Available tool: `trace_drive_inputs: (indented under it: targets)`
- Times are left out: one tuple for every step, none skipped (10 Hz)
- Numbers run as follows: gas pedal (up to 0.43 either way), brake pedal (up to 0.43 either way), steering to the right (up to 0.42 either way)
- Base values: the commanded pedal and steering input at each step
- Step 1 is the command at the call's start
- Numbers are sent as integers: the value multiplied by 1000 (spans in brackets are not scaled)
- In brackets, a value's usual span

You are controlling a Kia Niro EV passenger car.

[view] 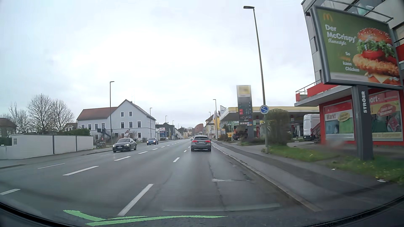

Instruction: Follow the waypoints while adhering to traffic rules and regulations

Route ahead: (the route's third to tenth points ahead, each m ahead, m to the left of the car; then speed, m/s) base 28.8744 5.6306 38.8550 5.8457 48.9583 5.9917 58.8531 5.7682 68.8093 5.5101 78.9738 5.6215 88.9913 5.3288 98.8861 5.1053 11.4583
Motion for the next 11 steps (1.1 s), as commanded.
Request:
trace_drive_inputs:
  targets:
    - [110, 0, -2]
    - [110, 0, -2]
    - [110, 0, -2]
    - [110, 0, -2]
    - [110, 0, -2]
    - [110, 0, -2]
    - [110, 0, -2]
    - [110, 0, -2]
    - [110, 0, -2]
    - [110, 0, -2]
    - [110, 0, -2]
